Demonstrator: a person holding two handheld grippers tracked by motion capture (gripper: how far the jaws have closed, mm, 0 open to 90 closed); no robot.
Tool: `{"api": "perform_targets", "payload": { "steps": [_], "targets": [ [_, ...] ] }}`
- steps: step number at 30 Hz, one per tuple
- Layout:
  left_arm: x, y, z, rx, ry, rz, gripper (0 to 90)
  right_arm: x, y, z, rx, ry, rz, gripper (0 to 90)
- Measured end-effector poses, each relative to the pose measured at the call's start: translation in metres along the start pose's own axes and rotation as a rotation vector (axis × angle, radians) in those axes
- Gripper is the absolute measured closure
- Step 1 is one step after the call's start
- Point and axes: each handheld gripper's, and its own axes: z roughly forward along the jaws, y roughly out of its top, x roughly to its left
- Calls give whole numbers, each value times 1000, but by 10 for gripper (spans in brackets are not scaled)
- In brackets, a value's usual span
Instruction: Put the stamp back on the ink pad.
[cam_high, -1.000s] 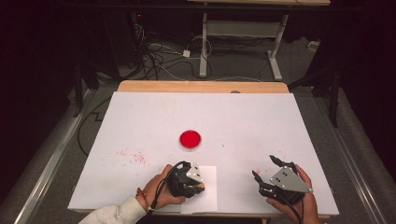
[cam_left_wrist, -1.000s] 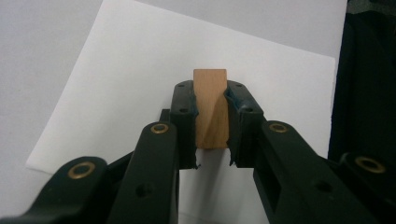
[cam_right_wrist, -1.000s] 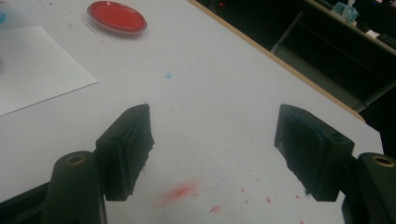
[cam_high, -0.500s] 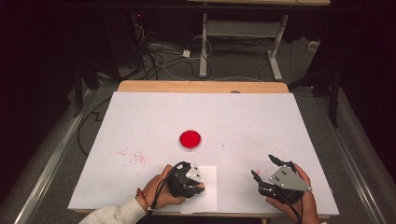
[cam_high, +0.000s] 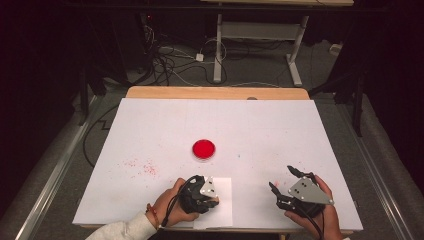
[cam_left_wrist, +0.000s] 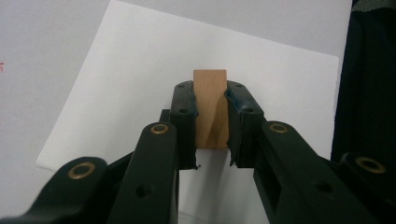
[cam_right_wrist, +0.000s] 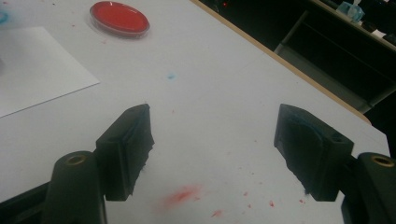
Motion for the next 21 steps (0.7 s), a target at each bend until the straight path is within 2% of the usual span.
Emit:
{"api": "perform_targets", "payload": {
  "steps": [5,7,10,13,15,21],
  "targets": [
    [3,2,-10,-38,-5,-16,738,0,0,-3,-8,-1,-3,280],
    [4,4,-17,-48,7,-6,738,1,-1,-4,-5,-2,-9,280],
    [5,6,-25,-76,10,-12,738,-2,-3,-6,-8,-9,-1,280],
    [8,5,-31,-93,21,-22,738,-2,-3,-9,-14,-14,3,280],
    [12,6,-35,-88,55,-25,738,-2,-3,-9,-12,-14,-1,280],
    [24,4,-46,-116,71,-51,738,-1,-2,-8,-8,-7,-7,281]
  ]
}}
